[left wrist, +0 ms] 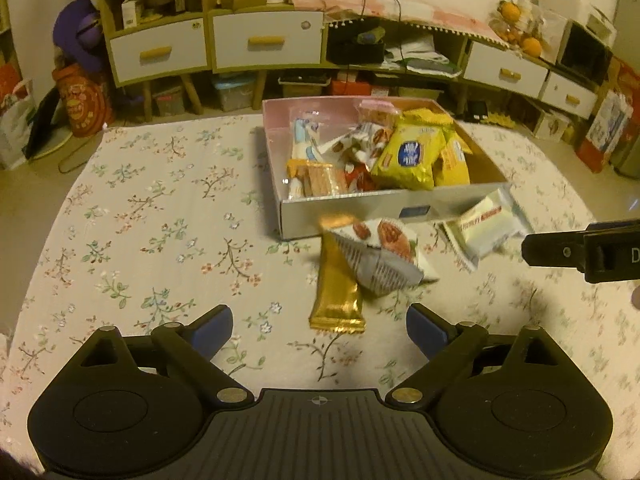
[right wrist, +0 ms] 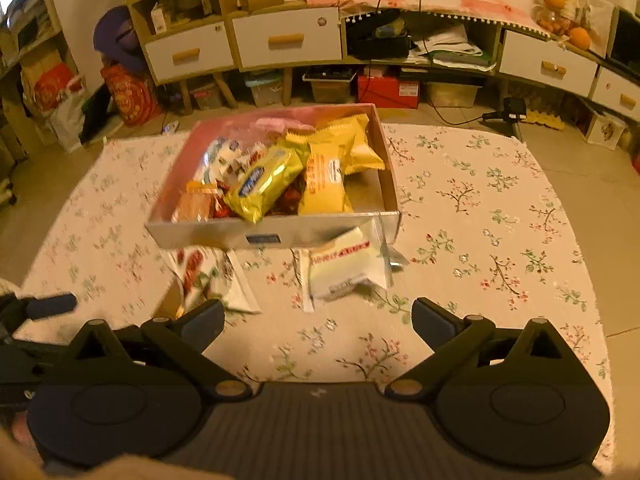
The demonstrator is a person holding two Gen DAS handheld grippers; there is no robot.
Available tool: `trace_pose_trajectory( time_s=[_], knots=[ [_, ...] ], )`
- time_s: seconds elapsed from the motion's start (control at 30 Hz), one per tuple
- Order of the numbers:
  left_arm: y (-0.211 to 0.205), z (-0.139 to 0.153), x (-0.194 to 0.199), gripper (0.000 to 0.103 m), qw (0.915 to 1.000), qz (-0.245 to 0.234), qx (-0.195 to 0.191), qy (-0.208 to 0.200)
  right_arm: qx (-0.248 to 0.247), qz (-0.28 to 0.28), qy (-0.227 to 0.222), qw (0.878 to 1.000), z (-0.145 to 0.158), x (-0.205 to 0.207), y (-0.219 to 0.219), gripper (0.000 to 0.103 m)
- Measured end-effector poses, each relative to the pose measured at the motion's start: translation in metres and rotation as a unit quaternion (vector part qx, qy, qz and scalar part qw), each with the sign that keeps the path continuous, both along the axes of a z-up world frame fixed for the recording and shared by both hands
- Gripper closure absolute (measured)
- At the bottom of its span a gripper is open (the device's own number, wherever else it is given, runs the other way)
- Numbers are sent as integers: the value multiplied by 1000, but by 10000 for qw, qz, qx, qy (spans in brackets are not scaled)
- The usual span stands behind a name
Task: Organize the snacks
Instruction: 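Withdraw both tools from the box back toward the remaining snacks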
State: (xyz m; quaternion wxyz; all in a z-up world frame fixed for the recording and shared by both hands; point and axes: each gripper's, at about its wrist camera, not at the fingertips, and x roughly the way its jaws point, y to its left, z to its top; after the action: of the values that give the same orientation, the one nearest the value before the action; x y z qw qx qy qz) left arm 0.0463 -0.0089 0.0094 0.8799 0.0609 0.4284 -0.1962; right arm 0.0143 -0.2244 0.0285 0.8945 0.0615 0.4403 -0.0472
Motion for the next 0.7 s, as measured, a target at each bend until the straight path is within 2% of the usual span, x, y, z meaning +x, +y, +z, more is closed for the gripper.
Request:
trace_pose_trajectory(
  time_s=[0.3,0.7],
  knots=[
    [4,-16,6,8,9997,-154,-210,7,-543,153,45,9984,-15,-1,-2,1],
    [2,-33,20,10,9977,-326,-589,8,-667,-75,328,9972,-34,5,-27,1]
  ],
)
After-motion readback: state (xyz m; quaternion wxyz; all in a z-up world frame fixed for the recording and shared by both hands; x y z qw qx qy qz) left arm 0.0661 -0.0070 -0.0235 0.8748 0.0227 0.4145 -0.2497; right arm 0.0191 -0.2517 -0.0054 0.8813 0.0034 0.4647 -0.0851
